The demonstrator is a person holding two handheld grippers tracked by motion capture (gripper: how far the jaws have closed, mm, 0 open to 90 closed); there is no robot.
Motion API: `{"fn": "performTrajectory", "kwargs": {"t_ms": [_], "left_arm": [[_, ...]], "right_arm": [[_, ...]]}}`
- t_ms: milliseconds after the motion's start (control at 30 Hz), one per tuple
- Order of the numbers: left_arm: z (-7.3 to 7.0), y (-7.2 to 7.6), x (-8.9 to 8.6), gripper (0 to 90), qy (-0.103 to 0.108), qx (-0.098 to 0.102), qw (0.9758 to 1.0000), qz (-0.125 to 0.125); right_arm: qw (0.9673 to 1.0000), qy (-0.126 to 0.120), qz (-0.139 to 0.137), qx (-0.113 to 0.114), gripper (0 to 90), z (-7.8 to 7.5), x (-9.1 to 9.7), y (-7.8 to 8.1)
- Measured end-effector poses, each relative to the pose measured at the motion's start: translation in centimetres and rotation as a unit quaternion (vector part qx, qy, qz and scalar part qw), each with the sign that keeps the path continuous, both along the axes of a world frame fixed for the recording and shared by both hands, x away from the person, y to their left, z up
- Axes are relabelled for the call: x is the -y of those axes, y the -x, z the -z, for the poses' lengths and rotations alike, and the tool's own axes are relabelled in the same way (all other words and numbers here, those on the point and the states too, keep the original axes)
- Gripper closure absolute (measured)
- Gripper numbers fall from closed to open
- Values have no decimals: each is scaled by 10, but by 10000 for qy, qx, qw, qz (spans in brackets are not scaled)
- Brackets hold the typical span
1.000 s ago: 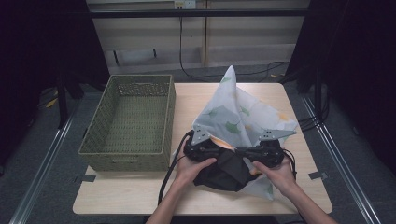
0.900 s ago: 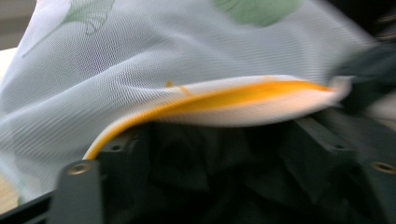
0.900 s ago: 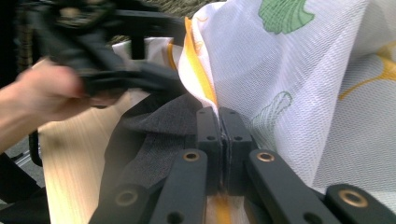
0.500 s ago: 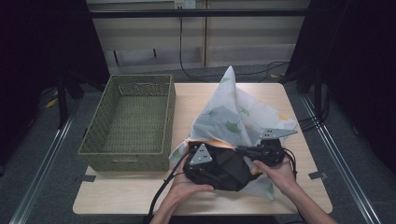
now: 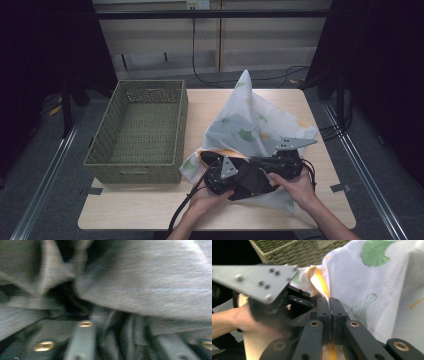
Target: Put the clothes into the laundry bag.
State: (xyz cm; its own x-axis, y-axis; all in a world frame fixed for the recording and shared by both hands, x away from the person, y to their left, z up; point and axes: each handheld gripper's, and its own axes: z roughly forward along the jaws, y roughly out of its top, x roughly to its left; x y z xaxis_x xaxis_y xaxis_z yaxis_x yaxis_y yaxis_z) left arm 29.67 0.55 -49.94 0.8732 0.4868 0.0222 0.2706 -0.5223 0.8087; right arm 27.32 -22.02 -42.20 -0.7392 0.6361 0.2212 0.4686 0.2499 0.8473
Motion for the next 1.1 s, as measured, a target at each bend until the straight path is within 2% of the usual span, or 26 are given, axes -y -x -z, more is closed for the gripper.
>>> {"fn": "performTrajectory", "kwargs": {"t_ms": [33, 100, 133, 167, 200, 267, 300, 367, 467, 500, 533, 567, 600, 700, 767, 833, 867, 933, 967, 1067, 1100], "left_arm": [[-1, -2, 0, 785, 102, 77, 9999, -28], [-6, -4, 0, 819, 238, 67, 9997, -85], [-9, -5, 0, 826, 420, 41, 9991, -82], [-11, -7, 1, 832, 684, -25, 9976, -72], [-15, -8, 2, 835, 811, -68, 9966, -125], [-22, -12, 2, 840, 1117, -43, 9936, -176], [-26, -14, 3, 842, 1178, -9, 9928, -237], [-34, -17, 3, 845, 1449, 49, 9889, -325], [-53, -22, 3, 847, 1627, 207, 9854, -457], [-59, -24, 3, 848, 1788, 232, 9827, -433], [-66, -25, 2, 849, 1818, 275, 9817, -502], [-74, -27, 2, 849, 1796, 364, 9817, -520], [-81, -28, 1, 850, 1876, 389, 9801, -515], [-107, -30, -3, 850, 1956, 541, 9780, -491], [-123, -28, -6, 850, 2048, 660, 9750, -547], [-129, -28, -8, 850, 2014, 761, 9744, -649], [-129, -28, -9, 850, 1925, 848, 9751, -708], [-118, -30, -5, 849, 1702, 926, 9778, -794], [-108, -33, -3, 848, 1573, 852, 9802, -852], [-76, -41, 0, 848, 1431, 670, 9833, -906], [-68, -42, 1, 848, 1432, 669, 9835, -885]], "right_arm": [[10000, -10, -12, 15, 881, -1, -1, 1], [10000, -35, -35, 41, 880, -4, -3, 2], [10000, -56, -45, 59, 880, -5, -4, 2], [9999, -68, -72, 86, 880, -7, -4, 2], [9999, -88, -64, 112, 881, -9, -5, 2], [9997, -139, -72, 171, 881, -15, -6, 3], [9996, -170, -81, 205, 881, -18, -6, 4], [9992, -241, -84, 305, 881, -26, -7, 5], [9983, -349, -115, 457, 882, -39, -9, 8], [9978, -397, -110, 523, 882, -45, -10, 9], [9972, -456, -120, 583, 882, -50, -10, 9], [9965, -515, -122, 640, 883, -57, -11, 10], [9958, -568, -112, 707, 883, -63, -12, 10], [9928, -736, -132, 935, 884, -87, -17, 12], [9905, -833, -142, 1084, 884, -103, -21, 14], [9887, -897, -128, 1196, 884, -116, -25, 15], [9880, -958, -149, 1201, 884, -120, -27, 15], [9889, -869, -96, 1201, 884, -119, -30, 15], [9900, -837, -79, 1133, 884, -114, -31, 14], [9948, -673, -11, 759, 885, -85, -30, 6], [9960, -636, -23, 625, 885, -74, -28, 6]]}}
